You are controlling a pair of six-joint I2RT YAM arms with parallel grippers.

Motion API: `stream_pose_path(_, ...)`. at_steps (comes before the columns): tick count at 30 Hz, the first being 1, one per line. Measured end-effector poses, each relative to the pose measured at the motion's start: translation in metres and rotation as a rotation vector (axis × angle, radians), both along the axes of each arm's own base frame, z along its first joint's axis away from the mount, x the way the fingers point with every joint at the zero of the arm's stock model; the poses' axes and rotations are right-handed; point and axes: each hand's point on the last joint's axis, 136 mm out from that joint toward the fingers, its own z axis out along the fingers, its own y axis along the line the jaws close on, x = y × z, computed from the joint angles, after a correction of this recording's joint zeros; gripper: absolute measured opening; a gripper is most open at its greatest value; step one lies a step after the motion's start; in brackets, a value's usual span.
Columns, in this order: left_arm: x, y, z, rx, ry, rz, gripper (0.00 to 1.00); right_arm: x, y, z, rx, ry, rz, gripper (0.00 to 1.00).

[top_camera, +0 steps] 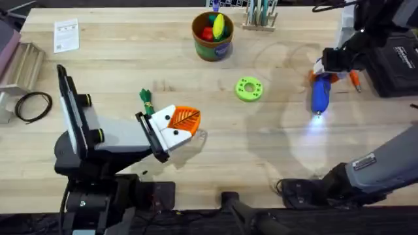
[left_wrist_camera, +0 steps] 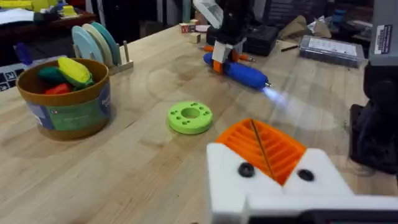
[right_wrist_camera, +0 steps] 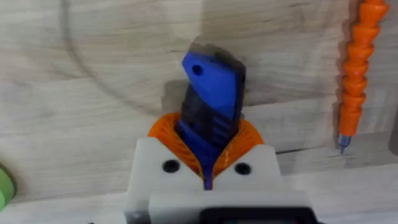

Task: Pick up the gripper from the table and insert it into the empty holder that is missing its gripper. Then pick up a screw, insert it into the mounting hole, and use the screwdriver to tighten it. Finally, clean up the table by picking up the vegetable and placing it into the bucket.

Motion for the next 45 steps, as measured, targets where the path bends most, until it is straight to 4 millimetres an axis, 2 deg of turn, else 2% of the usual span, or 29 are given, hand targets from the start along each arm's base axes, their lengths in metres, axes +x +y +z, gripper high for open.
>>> stream_pose_path(3,0.0,0.0,0.0,0.0,0.0,0.0,0.005,-0.001,0.006,0.005,0.012,0.01,0.014,0.023)
stream_pose_path(6,0.0,0.0,0.0,0.0,0.0,0.0,0.005,0.005,0.017,0.027,0.02,-0.03,0.04,0.023)
stream_pose_path(12,0.0,0.0,0.0,0.0,-0.001,0.0,0.005,0.03,0.041,0.114,-0.012,-0.253,0.112,0.023)
stream_pose_path(21,0.0,0.0,0.0,0.0,0.0,0.0,0.005,0.047,0.099,0.248,0.001,-0.681,0.201,0.023)
stream_pose_path(26,0.0,0.0,0.0,0.0,0.0,0.0,0.005,0.037,0.143,0.311,0.161,-0.896,0.297,0.023)
stream_pose_path(30,0.0,0.0,0.0,0.0,0.0,0.0,0.005,0.023,0.173,0.351,0.315,-1.02,0.383,0.023)
stream_pose_path(33,0.0,0.0,0.0,0.0,0.0,0.0,0.004,0.015,0.191,0.371,0.395,-1.08,0.445,0.023)
stream_pose_path(35,0.0,0.0,0.0,0.0,0.0,0.0,0.004,0.012,0.203,0.375,0.441,-1.107,0.481,0.023)
stream_pose_path(41,0.0,0.0,0.0,0.0,0.0,0.0,0.004,0.018,0.243,0.364,0.612,-1.193,0.583,0.023)
stream_pose_path(45,0.0,0.0,0.0,0.0,0.0,0.0,0.004,0.02,0.259,0.355,0.734,-1.274,0.629,0.023)
